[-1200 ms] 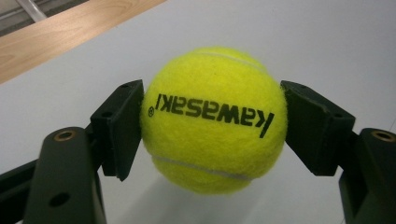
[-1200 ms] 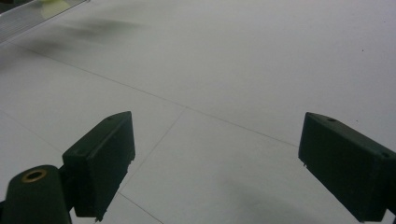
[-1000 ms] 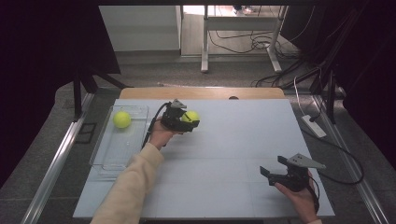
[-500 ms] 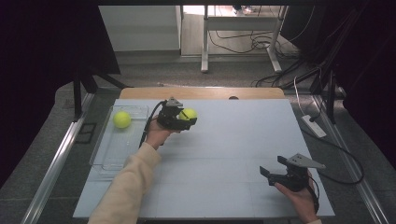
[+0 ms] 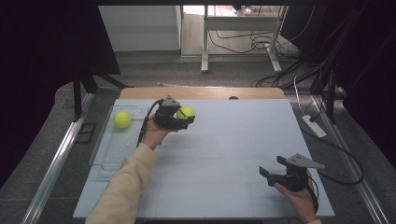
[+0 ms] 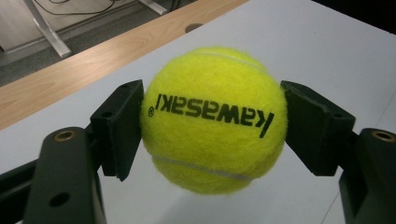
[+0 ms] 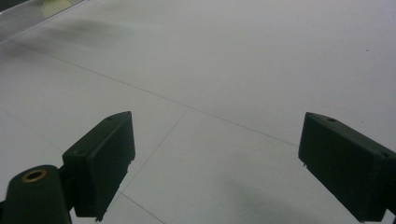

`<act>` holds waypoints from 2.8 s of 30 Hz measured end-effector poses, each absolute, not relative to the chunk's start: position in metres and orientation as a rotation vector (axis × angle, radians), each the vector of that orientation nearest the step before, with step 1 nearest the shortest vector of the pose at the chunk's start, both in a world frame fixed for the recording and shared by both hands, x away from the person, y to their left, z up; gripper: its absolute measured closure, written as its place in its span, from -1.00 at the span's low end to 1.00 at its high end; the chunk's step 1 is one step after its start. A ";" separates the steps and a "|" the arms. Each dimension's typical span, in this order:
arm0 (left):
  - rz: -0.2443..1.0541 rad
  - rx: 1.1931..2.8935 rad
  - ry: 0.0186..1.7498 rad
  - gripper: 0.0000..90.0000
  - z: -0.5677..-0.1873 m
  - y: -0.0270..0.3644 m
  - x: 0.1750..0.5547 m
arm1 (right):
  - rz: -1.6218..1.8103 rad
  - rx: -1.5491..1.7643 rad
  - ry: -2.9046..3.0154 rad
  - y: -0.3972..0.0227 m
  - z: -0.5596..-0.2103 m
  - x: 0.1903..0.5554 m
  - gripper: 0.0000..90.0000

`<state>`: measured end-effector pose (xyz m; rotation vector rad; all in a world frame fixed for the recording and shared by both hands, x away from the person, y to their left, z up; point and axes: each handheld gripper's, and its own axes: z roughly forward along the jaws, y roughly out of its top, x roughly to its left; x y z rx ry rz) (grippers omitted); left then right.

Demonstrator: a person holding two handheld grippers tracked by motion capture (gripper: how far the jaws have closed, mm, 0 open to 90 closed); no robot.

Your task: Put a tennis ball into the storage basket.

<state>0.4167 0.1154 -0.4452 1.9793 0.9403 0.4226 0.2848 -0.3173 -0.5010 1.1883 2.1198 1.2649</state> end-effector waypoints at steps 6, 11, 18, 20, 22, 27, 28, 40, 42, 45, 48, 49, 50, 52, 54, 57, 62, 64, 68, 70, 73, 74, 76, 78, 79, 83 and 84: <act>0.427 1.980 0.938 -0.41 -0.446 0.117 0.414 | 1.264 1.189 2.120 -0.317 -0.501 0.285 -0.76; 0.428 1.973 0.940 -0.41 -0.447 0.119 0.412 | 1.263 1.188 2.120 -0.317 -0.501 0.285 -0.76; 0.439 1.958 0.935 -0.41 -0.442 0.124 0.408 | 1.262 1.187 2.121 -0.317 -0.501 0.285 -0.76; 0.443 1.959 0.932 -0.41 -0.442 0.124 0.408 | 1.262 1.187 2.121 -0.317 -0.501 0.285 -0.76; 0.446 1.954 0.930 -0.41 -0.440 0.125 0.406 | 1.262 1.188 2.120 -0.317 -0.501 0.285 -0.76; 0.452 1.934 0.921 -0.41 -0.434 0.129 0.402 | 1.262 1.188 2.121 -0.317 -0.501 0.285 -0.76; 0.453 1.933 0.919 -0.41 -0.434 0.129 0.402 | 1.262 1.188 2.120 -0.317 -0.501 0.285 -0.76; 0.467 1.911 0.917 -0.41 -0.427 0.137 0.396 | 1.262 1.187 2.121 -0.317 -0.501 0.285 -0.76; 0.472 1.907 0.916 -0.41 -0.426 0.138 0.395 | 1.262 1.185 2.124 -0.316 -0.501 0.285 -0.76; 0.473 1.899 0.914 -0.41 -0.425 0.140 0.393 | 1.262 1.185 2.122 -0.316 -0.501 0.285 -0.76; 0.476 1.898 0.914 -0.41 -0.424 0.141 0.392 | 1.262 1.185 2.121 -0.316 -0.501 0.285 -0.76; 0.477 1.898 0.915 -0.41 -0.424 0.141 0.392 | 1.262 1.185 2.122 -0.316 -0.501 0.285 -0.76; 0.476 1.895 0.915 -0.41 -0.424 0.142 0.391 | 1.261 1.185 2.123 -0.316 -0.501 0.285 -0.76; 0.479 1.894 0.916 -0.41 -0.424 0.143 0.391 | 1.260 1.186 2.123 -0.316 -0.501 0.285 -0.76; 0.482 1.890 0.918 -0.41 -0.423 0.145 0.390 | 1.261 1.186 2.120 -0.316 -0.501 0.285 -0.76; 0.485 1.890 0.920 -0.41 -0.423 0.147 0.389 | 1.260 1.187 2.121 -0.316 -0.501 0.285 -0.76; 0.492 1.878 0.932 -0.41 -0.422 0.153 0.387 | 1.261 1.188 2.120 -0.316 -0.501 0.285 -0.76; 0.495 1.876 0.935 -0.41 -0.422 0.156 0.386 | 1.261 1.189 2.120 -0.316 -0.501 0.285 -0.76; 0.504 1.870 0.941 -0.41 -0.421 0.161 0.384 | 1.260 1.189 2.119 -0.316 -0.501 0.285 -0.76; 0.506 1.860 0.944 -0.41 -0.420 0.162 0.383 | 1.260 1.192 2.117 -0.316 -0.501 0.286 -0.76; 0.512 1.858 0.947 -0.41 -0.419 0.167 0.381 | 1.259 1.193 2.117 -0.317 -0.501 0.286 -0.76; 0.514 1.855 0.949 -0.41 -0.419 0.168 0.380 | 1.259 1.193 2.116 -0.317 -0.501 0.286 -0.76; 0.517 1.853 0.957 -0.41 -0.420 0.171 0.379 | 1.256 1.195 2.117 -0.317 -0.501 0.286 -0.76; 0.518 1.848 0.961 -0.41 -0.420 0.174 0.378 | 1.259 1.193 2.116 -0.317 -0.501 0.285 -0.76; 0.520 1.845 0.962 -0.41 -0.420 0.176 0.377 | 1.258 1.192 2.115 -0.317 -0.501 0.285 -0.76; 0.522 1.837 0.966 -0.41 -0.421 0.181 0.375 | 1.258 1.190 2.117 -0.316 -0.501 0.285 -0.76; 0.524 1.836 0.971 -0.41 -0.422 0.183 0.375 | 1.258 1.189 2.117 -0.316 -0.501 0.285 -0.76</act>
